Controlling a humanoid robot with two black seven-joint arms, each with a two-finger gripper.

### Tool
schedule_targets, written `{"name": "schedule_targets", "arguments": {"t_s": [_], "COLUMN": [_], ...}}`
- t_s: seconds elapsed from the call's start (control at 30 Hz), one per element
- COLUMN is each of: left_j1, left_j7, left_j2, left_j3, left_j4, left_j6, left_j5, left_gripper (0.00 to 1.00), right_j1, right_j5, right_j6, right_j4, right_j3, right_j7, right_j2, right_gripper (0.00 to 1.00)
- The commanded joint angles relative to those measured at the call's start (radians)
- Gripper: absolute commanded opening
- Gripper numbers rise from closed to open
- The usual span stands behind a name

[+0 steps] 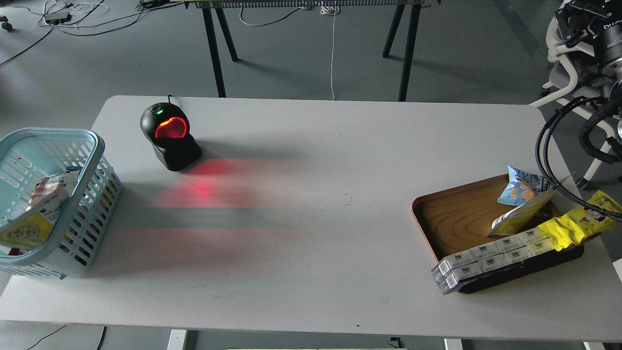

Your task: Scan snack and place in basket

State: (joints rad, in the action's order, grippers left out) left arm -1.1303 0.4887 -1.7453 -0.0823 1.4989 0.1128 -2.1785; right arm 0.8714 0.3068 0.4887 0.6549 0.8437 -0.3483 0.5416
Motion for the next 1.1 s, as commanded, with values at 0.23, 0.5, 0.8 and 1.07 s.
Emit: {"name": "schedule_targets", "arguments": {"t_s": [0.23, 0.5, 0.8, 1.07], "left_j1": [-0.071, -0.088, -0.091, -0.077], "left_j7": [0.000, 0.000, 0.000, 0.000], "left_j2": [0.065, 0.286, 0.646, 1.018], "left_j3": [0.079, 0.211, 0.299, 0.438], "left_j4": [-0.023, -0.262, -0.661, -1.041], "left_j6": [-0.220, -0.524, -0.601, -0.601], "left_j5": [0.909, 1.620, 1.969, 2.324], "left_gripper": [0.88, 0.88, 0.93, 0.99], "right_j1": [0.000, 0.044, 0.098, 0.097], "right_j5": [-0.002, -0.011, -0.009, -0.009], "right_j6": [0.000, -0.002, -0.048, -0.042], "right_j4": [0.002, -0.003, 0.000, 0.000], "right_j3": [-0.002, -0.017, -0.002, 0.017], "right_j7": [0.000, 0.006, 0.002, 0.025], "right_j2": [0.014, 0.017, 0.014, 0.029], "right_gripper": [0.99, 0.99, 0.99, 0.99]}}
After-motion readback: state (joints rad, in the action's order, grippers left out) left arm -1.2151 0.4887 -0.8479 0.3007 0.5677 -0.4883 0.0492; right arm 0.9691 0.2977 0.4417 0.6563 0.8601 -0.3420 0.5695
